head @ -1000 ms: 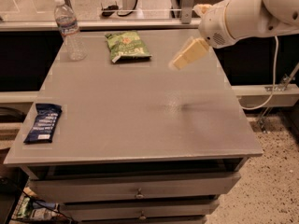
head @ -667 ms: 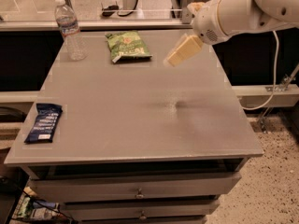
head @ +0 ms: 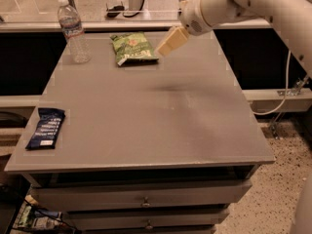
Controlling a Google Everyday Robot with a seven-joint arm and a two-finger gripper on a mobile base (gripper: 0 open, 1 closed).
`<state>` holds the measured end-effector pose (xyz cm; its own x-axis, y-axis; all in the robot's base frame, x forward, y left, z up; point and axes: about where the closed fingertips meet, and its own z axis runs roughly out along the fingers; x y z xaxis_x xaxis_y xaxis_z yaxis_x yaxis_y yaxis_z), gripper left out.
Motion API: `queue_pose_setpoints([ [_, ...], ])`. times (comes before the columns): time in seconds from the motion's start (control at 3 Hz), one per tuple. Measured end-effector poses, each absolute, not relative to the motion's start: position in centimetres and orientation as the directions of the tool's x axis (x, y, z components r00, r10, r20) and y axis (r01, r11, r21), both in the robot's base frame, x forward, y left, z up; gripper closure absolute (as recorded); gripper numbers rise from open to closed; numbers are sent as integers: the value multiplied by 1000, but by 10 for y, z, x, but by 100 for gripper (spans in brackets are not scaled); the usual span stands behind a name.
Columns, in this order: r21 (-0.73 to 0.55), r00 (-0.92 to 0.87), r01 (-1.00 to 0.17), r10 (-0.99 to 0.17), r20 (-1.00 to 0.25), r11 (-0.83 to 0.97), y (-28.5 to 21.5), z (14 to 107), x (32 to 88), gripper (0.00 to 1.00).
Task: Move green jalapeno chip bag near rxbar blueberry
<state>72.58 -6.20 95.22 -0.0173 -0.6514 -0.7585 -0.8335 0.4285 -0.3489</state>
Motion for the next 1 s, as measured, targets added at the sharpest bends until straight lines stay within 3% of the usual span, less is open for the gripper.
queue_pose_setpoints([
  [1.0, -248, -71, -887, -647, -759, 388, 5, 901, 780, 0],
])
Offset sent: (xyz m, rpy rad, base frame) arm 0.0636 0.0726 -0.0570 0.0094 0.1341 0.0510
